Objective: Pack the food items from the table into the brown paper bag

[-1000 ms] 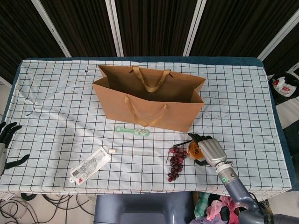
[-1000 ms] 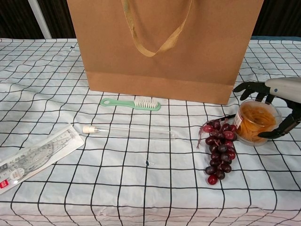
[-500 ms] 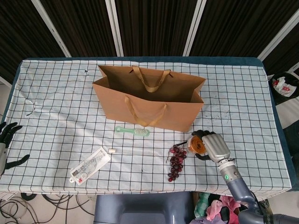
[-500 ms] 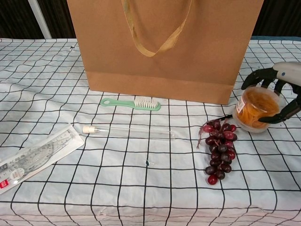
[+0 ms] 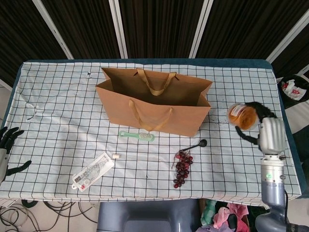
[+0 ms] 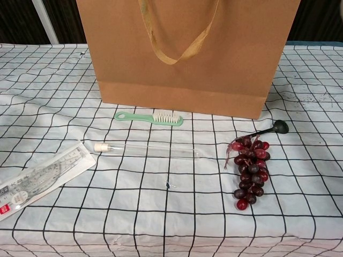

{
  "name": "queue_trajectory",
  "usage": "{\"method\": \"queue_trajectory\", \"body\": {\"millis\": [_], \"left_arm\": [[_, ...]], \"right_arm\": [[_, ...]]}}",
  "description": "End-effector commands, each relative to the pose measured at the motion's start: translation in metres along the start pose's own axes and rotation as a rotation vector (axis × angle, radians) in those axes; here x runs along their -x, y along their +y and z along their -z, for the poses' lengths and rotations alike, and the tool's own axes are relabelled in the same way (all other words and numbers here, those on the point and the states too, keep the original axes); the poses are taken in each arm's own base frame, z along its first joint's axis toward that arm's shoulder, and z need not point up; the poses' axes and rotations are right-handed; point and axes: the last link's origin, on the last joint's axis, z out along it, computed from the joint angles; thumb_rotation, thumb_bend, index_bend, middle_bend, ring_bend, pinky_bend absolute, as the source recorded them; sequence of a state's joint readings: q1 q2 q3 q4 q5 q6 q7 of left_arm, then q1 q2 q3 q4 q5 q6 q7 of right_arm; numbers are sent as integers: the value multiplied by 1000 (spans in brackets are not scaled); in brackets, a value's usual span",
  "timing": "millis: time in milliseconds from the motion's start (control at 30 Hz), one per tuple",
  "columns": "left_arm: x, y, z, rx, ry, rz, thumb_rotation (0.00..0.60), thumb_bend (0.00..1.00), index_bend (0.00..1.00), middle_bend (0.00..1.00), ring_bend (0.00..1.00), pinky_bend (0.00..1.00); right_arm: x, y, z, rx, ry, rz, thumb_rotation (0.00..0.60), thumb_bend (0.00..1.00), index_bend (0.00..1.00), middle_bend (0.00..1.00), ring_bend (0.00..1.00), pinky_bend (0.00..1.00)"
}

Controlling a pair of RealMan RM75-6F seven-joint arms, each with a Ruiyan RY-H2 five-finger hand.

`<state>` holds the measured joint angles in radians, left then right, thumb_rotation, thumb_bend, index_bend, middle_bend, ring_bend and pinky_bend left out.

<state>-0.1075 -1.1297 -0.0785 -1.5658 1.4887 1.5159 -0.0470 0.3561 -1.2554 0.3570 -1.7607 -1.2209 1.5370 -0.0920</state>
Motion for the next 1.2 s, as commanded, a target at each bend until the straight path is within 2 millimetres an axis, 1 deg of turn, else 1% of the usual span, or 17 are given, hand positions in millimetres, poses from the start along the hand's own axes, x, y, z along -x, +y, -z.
{"method": "queue_trajectory", "body": {"millis": [33,133,233,367,567,600,733,933,1033,1200], "left_arm": [[0,1,0,2,0,1,600,68,173,115,9,53],[1,1,0,2,-1,1,600,69,173,115,9,53],[1,1,-1,0,-3,0,600,69,173,115,9,53],[1,1,-1,-3,-3,0,600,68,172,114,9,53],[0,-1,-1,-7,-5,1,600,69,172,115,9,53],[0,-1,0,-7,-5,2,600,69,172,115,9,52],[-1,-3,0,-12,-4,3,600,68,171,114,9,53],[-3,-5,0,-16,1,6,600,68,172,114,9,53],[-4,-5,0,-16,6,9,600,68,172,115,9,53],[-5,-7,0,-19,8,12,600,68,172,114,9,53]], "right_arm": [[-25,-4,-21,18,215,-153,600,366,329,365,439,396],[-27,-14,-36,-5,292,-237,600,367,340,365,439,396],[-23,-26,-50,-37,319,-259,600,367,344,365,439,397],[-13,-48,-67,-81,279,-278,600,367,344,362,439,396],[6,-88,-89,-137,175,-338,600,366,344,359,438,396],[8,-92,-91,-143,166,-342,600,366,344,359,438,396],[21,-121,-97,-193,96,-354,600,362,344,356,429,397],[42,-150,-98,-241,-19,-322,600,356,343,348,421,396],[53,-160,-95,-262,-69,-302,600,353,343,347,420,396],[65,-165,-92,-276,-132,-275,600,327,336,332,410,396]]}}
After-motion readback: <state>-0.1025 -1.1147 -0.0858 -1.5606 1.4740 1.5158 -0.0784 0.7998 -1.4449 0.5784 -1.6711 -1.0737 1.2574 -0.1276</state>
